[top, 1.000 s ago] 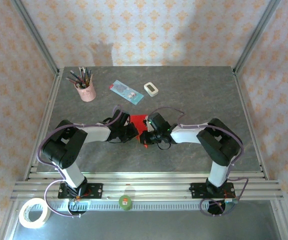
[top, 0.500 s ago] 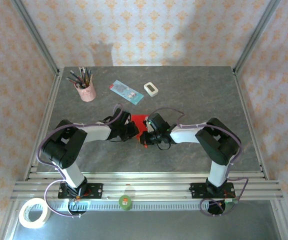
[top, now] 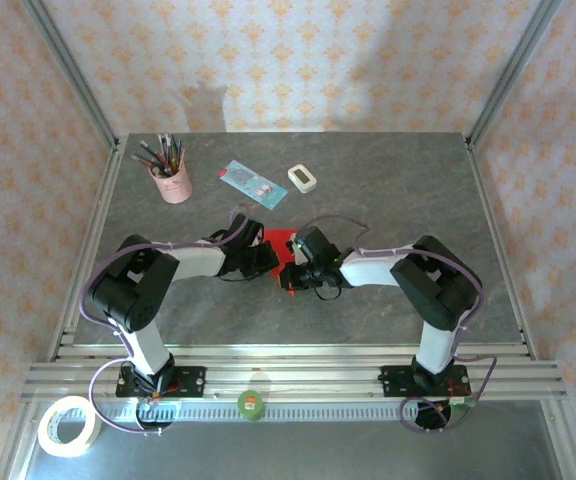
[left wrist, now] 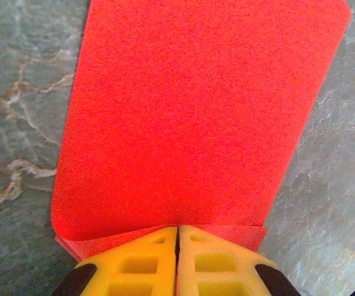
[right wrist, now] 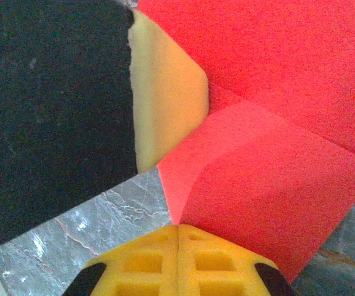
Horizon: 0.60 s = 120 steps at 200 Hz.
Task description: Fold a paper plane with a square sheet of paper (pick it up from the middle)
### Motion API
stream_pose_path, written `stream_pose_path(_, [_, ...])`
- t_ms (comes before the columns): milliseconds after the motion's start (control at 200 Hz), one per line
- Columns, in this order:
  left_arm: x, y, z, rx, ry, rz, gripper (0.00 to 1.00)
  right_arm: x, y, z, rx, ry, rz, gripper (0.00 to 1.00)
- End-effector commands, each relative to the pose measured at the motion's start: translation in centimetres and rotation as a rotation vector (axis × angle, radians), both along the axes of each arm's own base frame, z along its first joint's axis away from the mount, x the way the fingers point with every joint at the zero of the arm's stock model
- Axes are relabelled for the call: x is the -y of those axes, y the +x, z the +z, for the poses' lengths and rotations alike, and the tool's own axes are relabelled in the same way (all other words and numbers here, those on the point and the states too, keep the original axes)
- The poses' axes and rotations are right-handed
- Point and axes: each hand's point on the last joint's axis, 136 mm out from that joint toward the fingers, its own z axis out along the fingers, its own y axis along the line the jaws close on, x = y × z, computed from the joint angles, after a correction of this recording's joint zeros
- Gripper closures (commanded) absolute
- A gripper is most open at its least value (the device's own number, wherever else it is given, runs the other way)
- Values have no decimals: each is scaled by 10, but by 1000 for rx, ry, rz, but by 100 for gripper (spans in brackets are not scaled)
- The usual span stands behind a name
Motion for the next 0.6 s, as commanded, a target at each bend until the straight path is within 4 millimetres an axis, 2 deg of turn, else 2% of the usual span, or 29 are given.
stream_pose_path(0, [-17,-10,-26,-68,114,10,91,19,-14,-20,-38,-89,-4,94])
stream_pose_path(145, [-23,-14,-35,-94,149,16,91,26,-24,-20,-53,-93,4,94])
stream_pose_path(285, [-26,-15,-39,-104,168,19,91,32,-43,-20,-91,-76,43,95])
stream_pose_path(505, [-28,-15,-42,-108,179,20,91,56,-66,-32,-145,-128,35,96])
stream_pose_path(596, [-25,-13,-40,-101,170,16,91,63,-66,-30,-131,-146,16,96])
